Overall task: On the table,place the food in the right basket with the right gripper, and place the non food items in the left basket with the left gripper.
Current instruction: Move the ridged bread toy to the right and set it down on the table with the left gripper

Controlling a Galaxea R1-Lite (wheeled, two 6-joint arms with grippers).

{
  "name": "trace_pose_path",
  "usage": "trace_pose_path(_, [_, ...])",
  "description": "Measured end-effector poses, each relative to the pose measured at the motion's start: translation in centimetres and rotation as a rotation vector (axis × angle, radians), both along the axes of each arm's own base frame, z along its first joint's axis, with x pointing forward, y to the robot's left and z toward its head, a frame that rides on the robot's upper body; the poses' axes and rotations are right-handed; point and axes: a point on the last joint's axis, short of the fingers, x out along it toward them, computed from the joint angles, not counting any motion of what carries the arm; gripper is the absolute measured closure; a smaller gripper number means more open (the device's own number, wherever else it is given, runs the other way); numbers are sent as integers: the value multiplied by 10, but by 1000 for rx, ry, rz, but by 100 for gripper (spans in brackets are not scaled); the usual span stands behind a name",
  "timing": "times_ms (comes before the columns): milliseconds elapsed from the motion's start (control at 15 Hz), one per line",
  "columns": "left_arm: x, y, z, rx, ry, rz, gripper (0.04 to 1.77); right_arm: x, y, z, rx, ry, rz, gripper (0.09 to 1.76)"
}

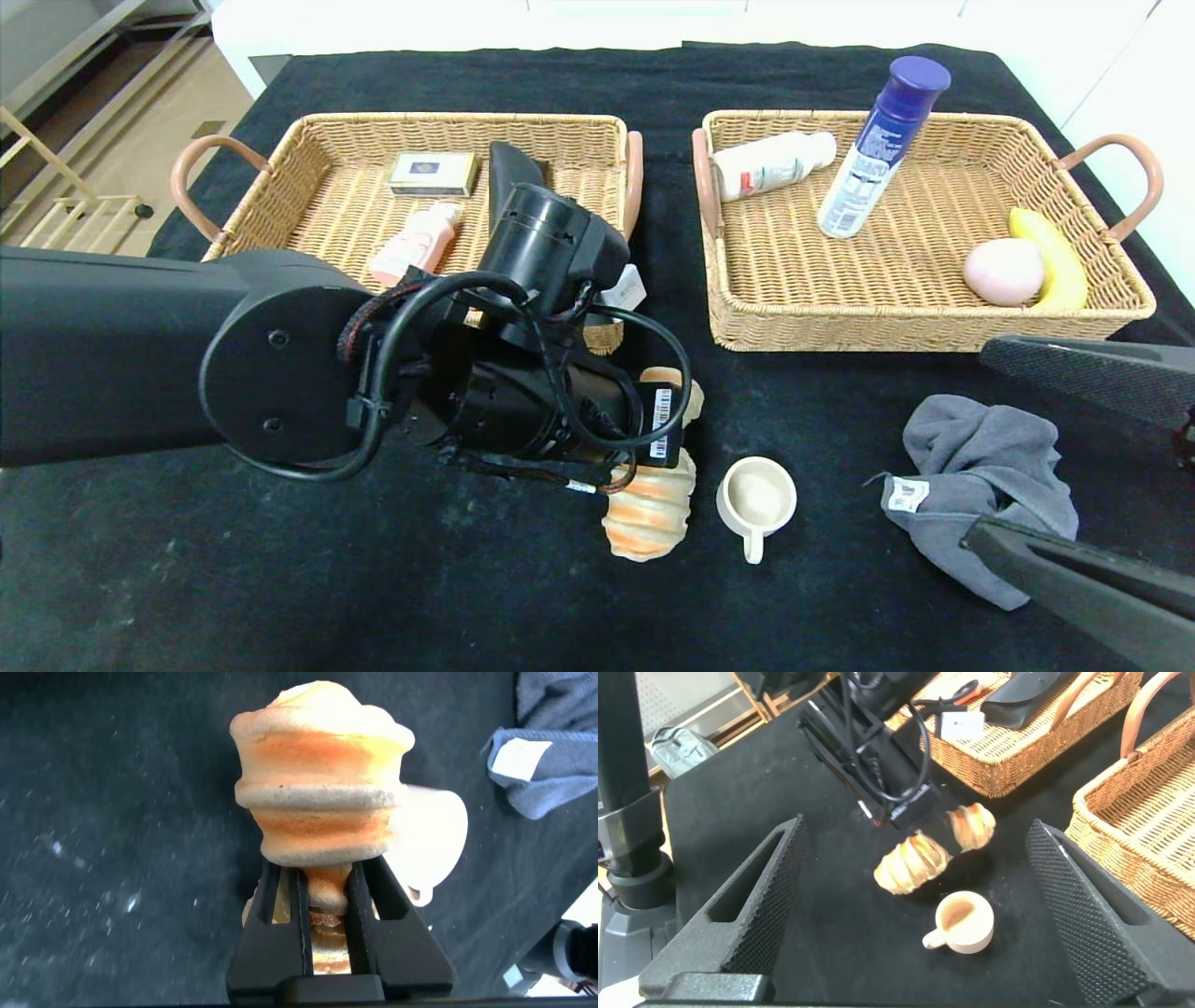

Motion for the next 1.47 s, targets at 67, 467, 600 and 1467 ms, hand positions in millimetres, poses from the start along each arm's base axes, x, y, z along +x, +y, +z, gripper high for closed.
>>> trace_pose_path(67, [1,-1,-2,3,3,1,150,0,0,0,0,1,0,14])
trace_pose_path(467, [5,-4,-7,5,22,22,150,-1,1,-1,-2,2,7,14])
trace_pose_path(600, [5,-4,-8,7,26,25,145,0,2,-2,-6,7,7,14])
trace_pose_path(1467, [-2,-1,-5,15,24,18,36,3,4,-5,-18,19,7,14])
